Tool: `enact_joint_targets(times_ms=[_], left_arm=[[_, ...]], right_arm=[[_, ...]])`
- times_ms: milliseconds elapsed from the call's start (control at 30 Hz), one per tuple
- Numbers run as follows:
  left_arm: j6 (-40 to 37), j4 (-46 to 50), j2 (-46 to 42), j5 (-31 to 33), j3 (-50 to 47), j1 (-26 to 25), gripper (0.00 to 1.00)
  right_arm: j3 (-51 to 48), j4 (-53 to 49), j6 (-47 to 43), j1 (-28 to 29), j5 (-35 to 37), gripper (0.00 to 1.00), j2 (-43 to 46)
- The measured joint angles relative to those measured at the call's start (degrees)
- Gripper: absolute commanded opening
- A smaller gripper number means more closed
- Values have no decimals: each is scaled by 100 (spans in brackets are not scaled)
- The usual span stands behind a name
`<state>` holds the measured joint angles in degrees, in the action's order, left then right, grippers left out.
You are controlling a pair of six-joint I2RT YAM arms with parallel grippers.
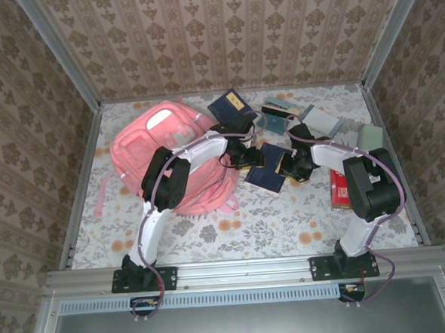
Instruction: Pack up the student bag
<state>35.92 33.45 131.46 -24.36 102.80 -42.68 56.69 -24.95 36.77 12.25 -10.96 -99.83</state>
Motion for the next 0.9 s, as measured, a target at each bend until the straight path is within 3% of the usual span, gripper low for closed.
enact_joint_targets(times_ms=[333, 633, 800, 900], left_arm=[[1141, -2312, -350, -1392, -1379, 413, 46], [1738, -3768, -350, -2249, -1506, 280, 42], [1593, -3552, -350, -2450, -1427, 149, 36], [1217, -3023, -350, -2417, -1281, 173, 20]], right_arm=[[-74, 26, 122, -46, 48, 24, 70], [-94, 96, 186, -11, -20, 24, 98], [-94, 120, 186, 2, -70, 25, 101], [-94, 122, 186, 2, -114, 26, 105]])
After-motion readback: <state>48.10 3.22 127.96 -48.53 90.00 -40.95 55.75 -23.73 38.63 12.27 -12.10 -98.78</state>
